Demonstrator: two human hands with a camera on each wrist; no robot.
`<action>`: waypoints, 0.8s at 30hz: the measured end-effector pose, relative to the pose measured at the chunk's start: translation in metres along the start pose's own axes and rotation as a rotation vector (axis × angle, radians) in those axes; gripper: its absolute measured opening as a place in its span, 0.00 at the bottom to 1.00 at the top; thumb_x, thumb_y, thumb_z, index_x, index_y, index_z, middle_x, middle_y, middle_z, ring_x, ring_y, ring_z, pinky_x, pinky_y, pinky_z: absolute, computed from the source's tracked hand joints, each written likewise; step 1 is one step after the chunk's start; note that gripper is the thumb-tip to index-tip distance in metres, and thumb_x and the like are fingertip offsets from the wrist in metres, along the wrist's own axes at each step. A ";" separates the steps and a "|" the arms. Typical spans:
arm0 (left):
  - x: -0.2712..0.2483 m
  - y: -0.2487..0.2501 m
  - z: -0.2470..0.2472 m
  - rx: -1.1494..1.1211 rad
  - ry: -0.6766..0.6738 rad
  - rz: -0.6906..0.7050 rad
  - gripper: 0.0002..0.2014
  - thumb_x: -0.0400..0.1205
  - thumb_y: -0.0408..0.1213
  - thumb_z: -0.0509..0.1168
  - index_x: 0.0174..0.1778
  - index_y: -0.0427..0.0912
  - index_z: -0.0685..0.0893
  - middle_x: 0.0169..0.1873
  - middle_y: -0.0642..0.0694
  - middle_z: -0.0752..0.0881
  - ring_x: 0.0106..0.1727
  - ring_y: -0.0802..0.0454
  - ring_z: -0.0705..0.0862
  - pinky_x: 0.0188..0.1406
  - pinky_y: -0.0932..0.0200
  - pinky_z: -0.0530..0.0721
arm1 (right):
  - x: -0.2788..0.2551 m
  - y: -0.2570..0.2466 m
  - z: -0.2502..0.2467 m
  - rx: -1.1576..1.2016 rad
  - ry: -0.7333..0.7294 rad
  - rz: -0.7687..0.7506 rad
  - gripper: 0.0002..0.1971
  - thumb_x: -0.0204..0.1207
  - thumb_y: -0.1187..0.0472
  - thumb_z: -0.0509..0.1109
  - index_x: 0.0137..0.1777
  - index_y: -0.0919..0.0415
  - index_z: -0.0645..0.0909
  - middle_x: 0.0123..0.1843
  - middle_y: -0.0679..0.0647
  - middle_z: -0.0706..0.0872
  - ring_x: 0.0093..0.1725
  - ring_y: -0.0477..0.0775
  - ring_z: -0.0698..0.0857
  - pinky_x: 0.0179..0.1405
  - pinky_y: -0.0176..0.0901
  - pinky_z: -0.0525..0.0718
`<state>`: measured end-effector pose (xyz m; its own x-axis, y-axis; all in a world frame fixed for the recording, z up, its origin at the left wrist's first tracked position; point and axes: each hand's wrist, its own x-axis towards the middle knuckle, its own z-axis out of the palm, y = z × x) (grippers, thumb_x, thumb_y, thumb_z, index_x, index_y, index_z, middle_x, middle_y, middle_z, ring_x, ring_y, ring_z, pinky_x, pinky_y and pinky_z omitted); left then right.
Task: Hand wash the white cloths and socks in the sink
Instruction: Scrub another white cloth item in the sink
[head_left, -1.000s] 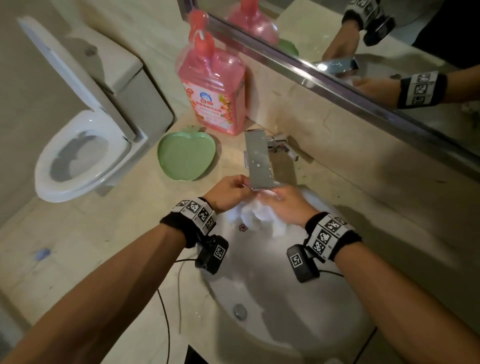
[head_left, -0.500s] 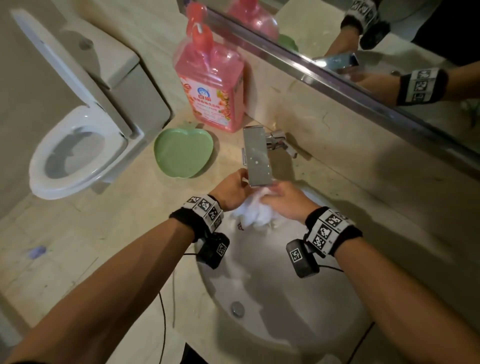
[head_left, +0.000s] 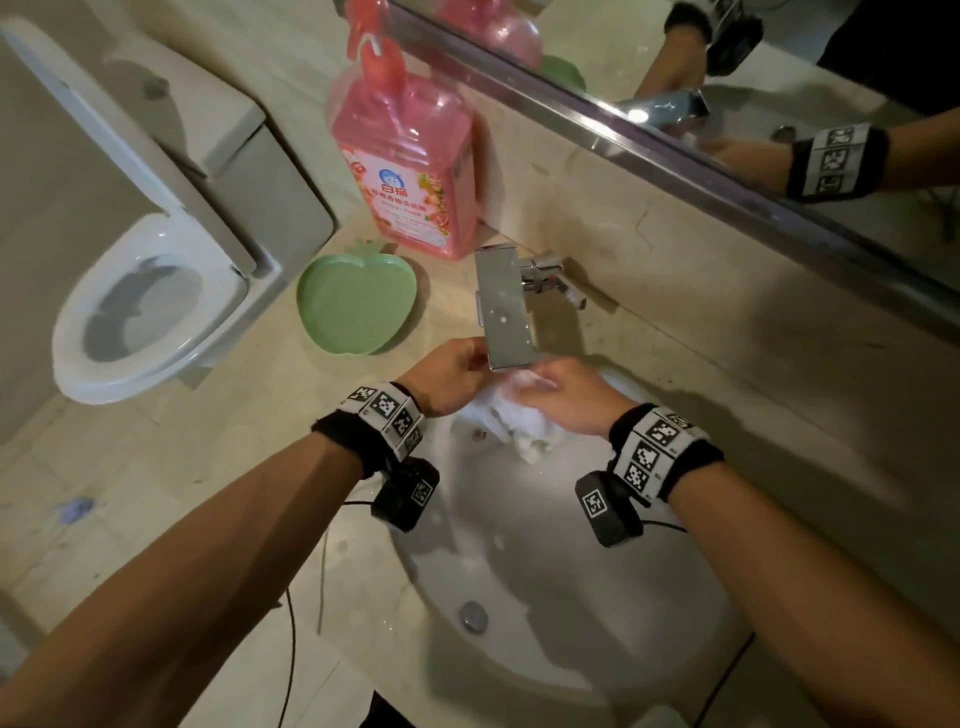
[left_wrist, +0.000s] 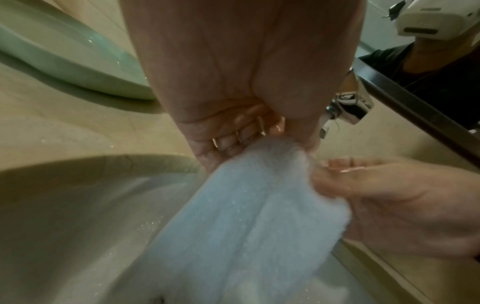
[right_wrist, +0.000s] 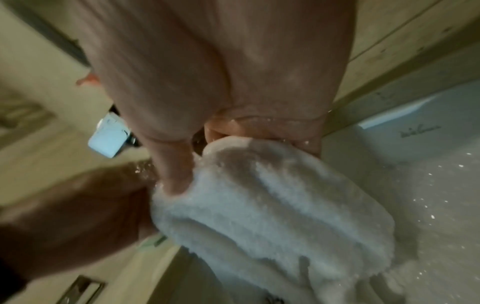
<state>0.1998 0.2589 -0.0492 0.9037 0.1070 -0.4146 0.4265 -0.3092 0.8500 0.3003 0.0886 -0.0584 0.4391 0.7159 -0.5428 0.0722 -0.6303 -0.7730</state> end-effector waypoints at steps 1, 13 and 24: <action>0.000 -0.004 -0.002 -0.014 0.024 -0.017 0.09 0.87 0.33 0.63 0.58 0.46 0.86 0.54 0.54 0.90 0.60 0.56 0.86 0.64 0.62 0.80 | 0.003 -0.001 0.002 0.046 0.019 -0.002 0.07 0.80 0.51 0.73 0.56 0.49 0.87 0.52 0.47 0.91 0.55 0.49 0.88 0.54 0.43 0.84; -0.009 -0.009 0.006 0.134 0.013 -0.052 0.08 0.89 0.38 0.59 0.50 0.49 0.83 0.45 0.48 0.88 0.47 0.46 0.87 0.41 0.61 0.86 | -0.004 0.003 -0.008 0.305 0.070 0.069 0.27 0.66 0.48 0.84 0.65 0.51 0.83 0.58 0.51 0.91 0.57 0.54 0.90 0.60 0.59 0.88; -0.002 -0.002 0.009 0.097 0.030 0.026 0.26 0.81 0.21 0.60 0.73 0.47 0.80 0.60 0.59 0.84 0.57 0.66 0.80 0.52 0.78 0.76 | -0.009 0.006 -0.003 0.386 0.144 -0.039 0.18 0.73 0.36 0.71 0.55 0.46 0.88 0.52 0.60 0.91 0.52 0.56 0.87 0.57 0.59 0.83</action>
<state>0.1964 0.2512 -0.0529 0.9157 0.1259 -0.3817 0.3989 -0.4017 0.8243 0.2993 0.0768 -0.0573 0.5655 0.6706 -0.4802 -0.2379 -0.4248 -0.8734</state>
